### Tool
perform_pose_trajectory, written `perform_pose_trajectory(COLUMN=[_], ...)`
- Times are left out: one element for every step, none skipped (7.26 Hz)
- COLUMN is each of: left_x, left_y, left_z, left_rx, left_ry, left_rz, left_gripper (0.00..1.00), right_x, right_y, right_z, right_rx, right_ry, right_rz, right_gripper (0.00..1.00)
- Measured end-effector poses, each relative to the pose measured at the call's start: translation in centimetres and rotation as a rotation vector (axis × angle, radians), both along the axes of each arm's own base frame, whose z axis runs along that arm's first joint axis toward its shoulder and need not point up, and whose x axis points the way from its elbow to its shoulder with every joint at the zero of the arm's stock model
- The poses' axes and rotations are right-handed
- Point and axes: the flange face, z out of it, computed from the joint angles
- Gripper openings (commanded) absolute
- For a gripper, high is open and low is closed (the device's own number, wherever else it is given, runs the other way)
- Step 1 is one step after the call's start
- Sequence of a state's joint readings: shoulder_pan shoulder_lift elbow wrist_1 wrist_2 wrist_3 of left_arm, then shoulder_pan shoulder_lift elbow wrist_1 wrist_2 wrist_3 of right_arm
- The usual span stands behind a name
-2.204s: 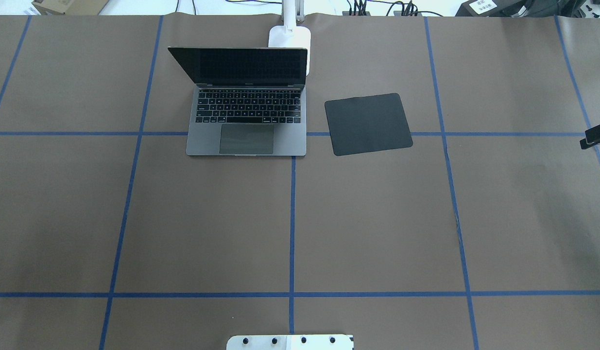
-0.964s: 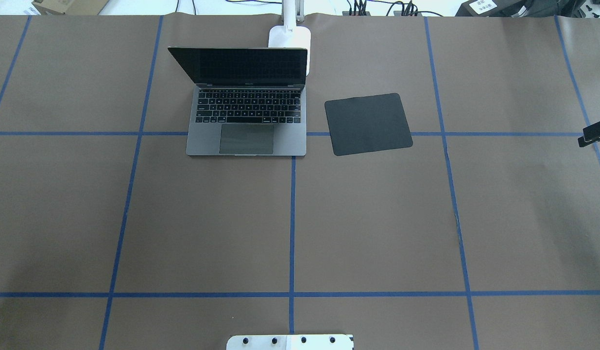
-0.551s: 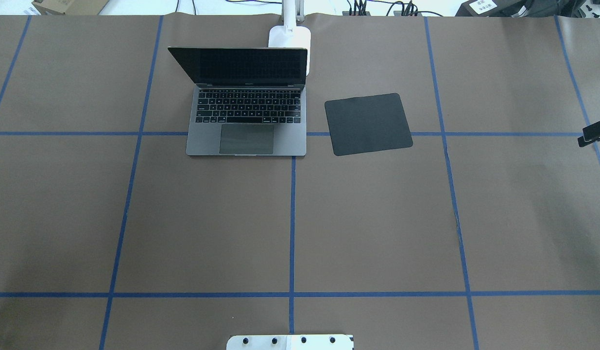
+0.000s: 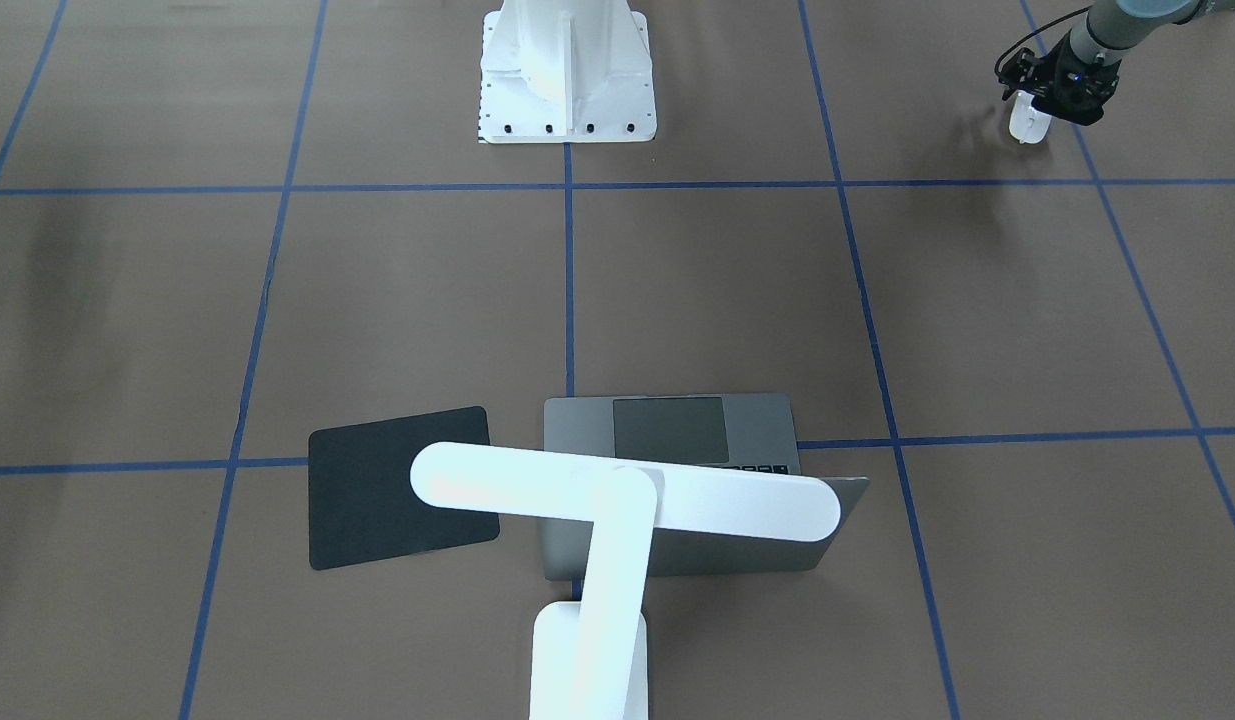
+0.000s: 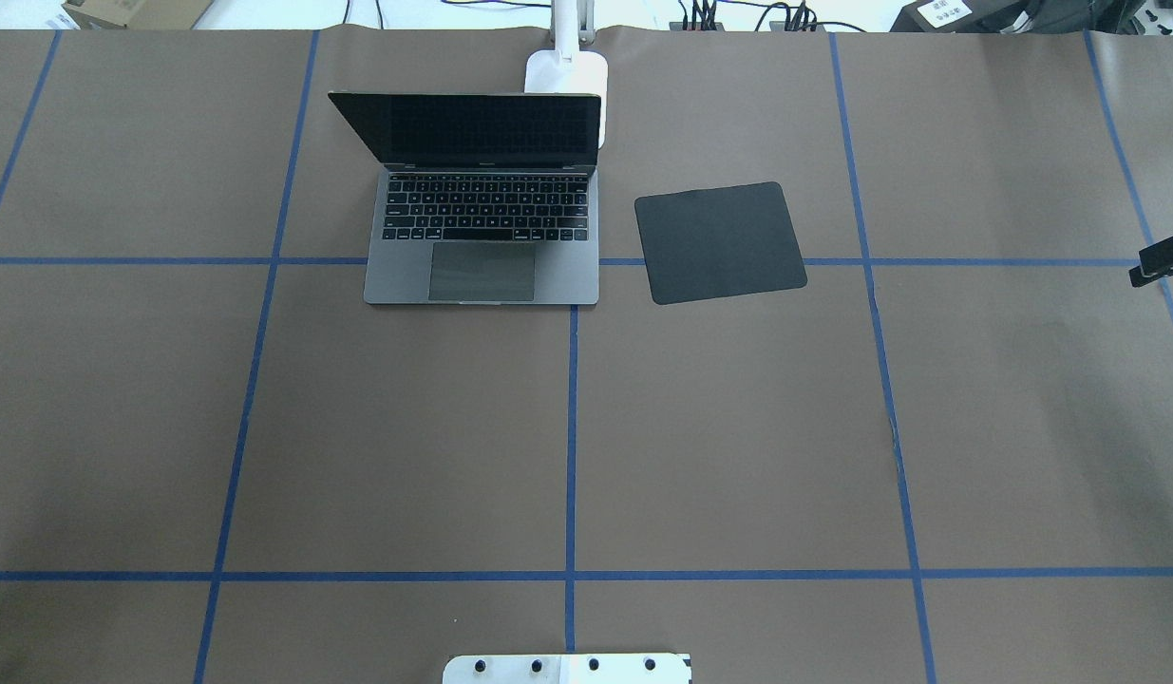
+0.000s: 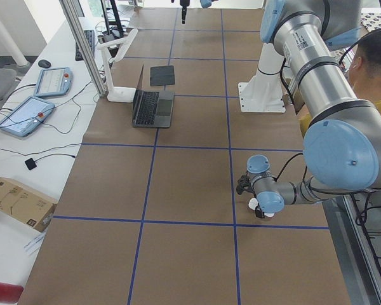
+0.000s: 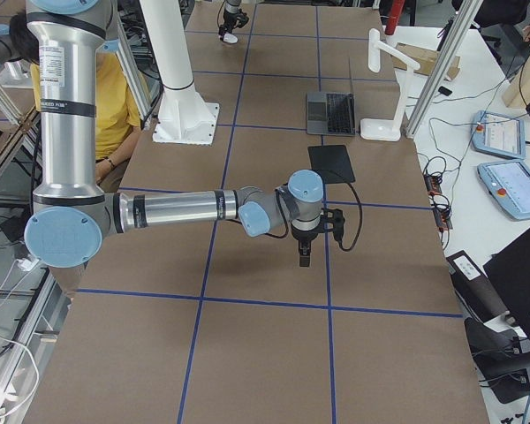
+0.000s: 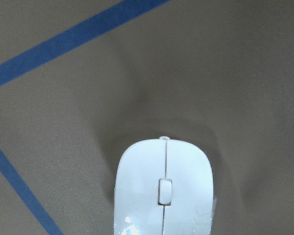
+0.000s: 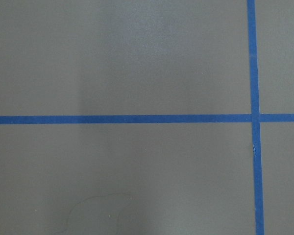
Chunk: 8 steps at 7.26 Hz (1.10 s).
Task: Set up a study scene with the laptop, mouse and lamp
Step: 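Grasp the white mouse with the left gripper off the table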
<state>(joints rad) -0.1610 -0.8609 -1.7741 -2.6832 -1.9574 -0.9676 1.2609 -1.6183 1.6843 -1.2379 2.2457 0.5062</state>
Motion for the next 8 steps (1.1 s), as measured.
perform_pose_trajectory(left_x=[0.2,0.4,0.5,0.5,0.4,0.2,-0.1,-0.4], left_y=[0.0,0.0,0.0,0.0,0.0,0.0,0.0,0.1], left_z=[0.2,0.2,0.2,0.2,0.1,-0.1,-0.6,-1.5], left_rx=[0.000,0.000,0.000,0.000,0.000,0.000,-0.002,-0.012], left_ry=[0.000,0.001,0.004,0.006,0.012,0.024,0.043,0.066], left_rz=[0.002,0.003,0.004,0.003,0.002,0.000,-0.001,0.000], left_gripper=[0.63,0.44,0.27,0.13,0.07,0.04,0.03,0.02], right_x=[0.0,0.0,0.0,0.0,0.0,0.0,0.0,0.0], right_y=[0.0,0.0,0.0,0.0,0.0,0.0,0.0,0.0], right_z=[0.0,0.0,0.0,0.0,0.0,0.0,-0.1,-0.1], right_rx=[0.000,0.000,0.000,0.000,0.000,0.000,0.001,0.002], right_ry=[0.000,0.000,0.000,0.000,0.000,0.000,0.000,-0.001], right_rz=[0.000,0.000,0.000,0.000,0.000,0.000,0.000,0.000], right_gripper=[1.00,1.00,1.00,1.00,1.00,1.00,1.00,1.00])
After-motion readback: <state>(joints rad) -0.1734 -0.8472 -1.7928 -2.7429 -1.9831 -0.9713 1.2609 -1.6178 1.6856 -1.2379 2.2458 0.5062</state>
